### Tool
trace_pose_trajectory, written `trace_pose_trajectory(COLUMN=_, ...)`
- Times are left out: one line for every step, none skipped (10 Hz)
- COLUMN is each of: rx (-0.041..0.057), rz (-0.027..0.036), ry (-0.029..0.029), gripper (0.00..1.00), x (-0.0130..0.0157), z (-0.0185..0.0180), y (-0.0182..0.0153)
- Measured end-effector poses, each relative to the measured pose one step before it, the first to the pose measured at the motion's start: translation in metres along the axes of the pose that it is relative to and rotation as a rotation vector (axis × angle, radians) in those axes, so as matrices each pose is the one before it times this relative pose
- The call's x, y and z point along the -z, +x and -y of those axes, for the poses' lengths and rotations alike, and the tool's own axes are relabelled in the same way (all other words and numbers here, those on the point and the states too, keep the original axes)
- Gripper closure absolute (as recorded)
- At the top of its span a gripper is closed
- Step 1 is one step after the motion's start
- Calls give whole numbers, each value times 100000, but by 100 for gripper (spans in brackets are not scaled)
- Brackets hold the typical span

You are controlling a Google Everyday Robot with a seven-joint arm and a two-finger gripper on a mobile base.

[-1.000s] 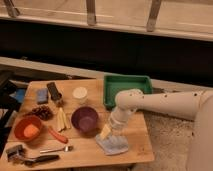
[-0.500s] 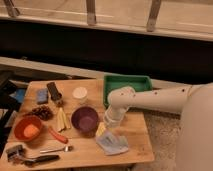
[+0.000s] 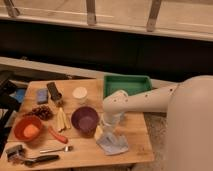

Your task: Place towel in table surface

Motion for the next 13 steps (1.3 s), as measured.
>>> trace_pose_trajectory(rx=-1459, rz=26, ry=162, gripper=42, x=-479, z=-217, y=1)
trace_pose_trajectory(rx=-270, rz=196, ry=851, gripper=51, x=-104, z=367, y=85)
trace_pose_trajectory(rx=-94, rz=273, ry=-105, gripper=62, x=201, z=122, y=22)
trace_pose_trajectory(rx=-388, rz=-546, ry=135, gripper=71, x=150, z=181, y=231)
trace_pose_trajectory(rx=-26, rz=-485, ry=-145, gripper=82, x=-28, z=-109, y=123)
trace_pose_trajectory(rx=260, rz=-58, ry=-6, gripper=92, x=-6, z=-115, y=-75)
trace_pose_trajectory(rx=-192, rz=229, ry=32, gripper=97, x=85, z=80, y=22)
trace_pose_trajectory(rx=-1364, rz=1995, ry=208, gripper=100, x=634, z=516, y=52)
trace_pose_trajectory(rx=-3012, rz=3501, ry=-108, gripper=100, x=1564, z=1132, y=-131)
trace_pose_trajectory(rx=-1696, rz=2819, ry=-359, gripper=100, x=1544, z=863, y=-294)
trace_pose_trajectory(rx=-1739, rz=3251, ry=-436, gripper=100, x=2177, z=1030, y=-318)
trace_pose_trajectory(rx=-1430, rz=2489, ry=-148, gripper=100, x=1505, z=860, y=-194)
trace_pose_trajectory(rx=-1780, rz=2325, ry=-70, gripper=100, x=1281, z=918, y=57)
